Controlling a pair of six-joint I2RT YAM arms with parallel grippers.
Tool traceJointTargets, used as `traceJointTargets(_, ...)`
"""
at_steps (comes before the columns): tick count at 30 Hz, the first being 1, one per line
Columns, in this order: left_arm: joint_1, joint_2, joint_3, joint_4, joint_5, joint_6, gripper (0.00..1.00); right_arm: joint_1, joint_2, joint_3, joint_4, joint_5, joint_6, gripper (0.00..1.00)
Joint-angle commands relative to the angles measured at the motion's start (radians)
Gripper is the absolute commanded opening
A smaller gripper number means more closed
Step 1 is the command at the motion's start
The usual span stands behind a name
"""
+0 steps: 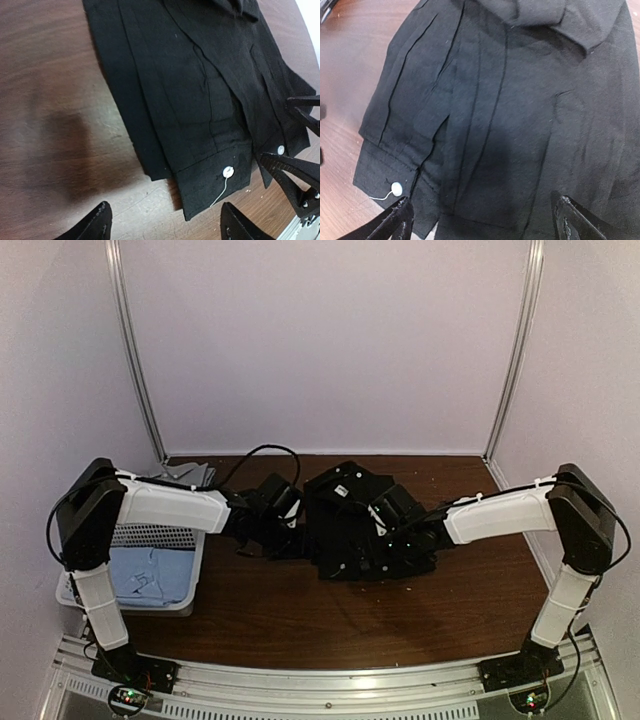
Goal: Fold and stack the long sleeve shirts
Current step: Pick up the crumpled shirt from the center of the board.
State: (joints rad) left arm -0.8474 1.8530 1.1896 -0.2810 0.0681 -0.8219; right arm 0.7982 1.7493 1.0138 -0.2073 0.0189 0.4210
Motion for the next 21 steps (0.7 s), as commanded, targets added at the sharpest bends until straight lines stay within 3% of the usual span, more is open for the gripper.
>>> traceJointTargets(1, -0.011, 0.040, 0.034, 0.055, 0.091, 0.027, 0.73, 0.040, 0.039, 0.038, -0.049, 0.061, -0.005, 1.00)
traceJointTargets(6, -0.018, 0.094, 0.058, 0.059, 0.120, 0.044, 0.64, 0.055, 0.077, 0.054, -0.071, 0.079, 0.017, 0.98)
traceJointTargets(11, -0.021, 0.149, 0.102, 0.060, 0.186, 0.078, 0.54, 0.053, 0.085, 0.054, -0.076, 0.084, 0.027, 0.88)
traceJointTargets(19, -0.025, 0.190, 0.138, 0.036, 0.254, 0.119, 0.37, 0.055, 0.102, 0.058, -0.068, 0.072, 0.037, 0.64)
traceJointTargets(21, -0.025, 0.199, 0.148, 0.024, 0.257, 0.127, 0.27, 0.054, 0.109, 0.066, -0.069, 0.069, 0.038, 0.54)
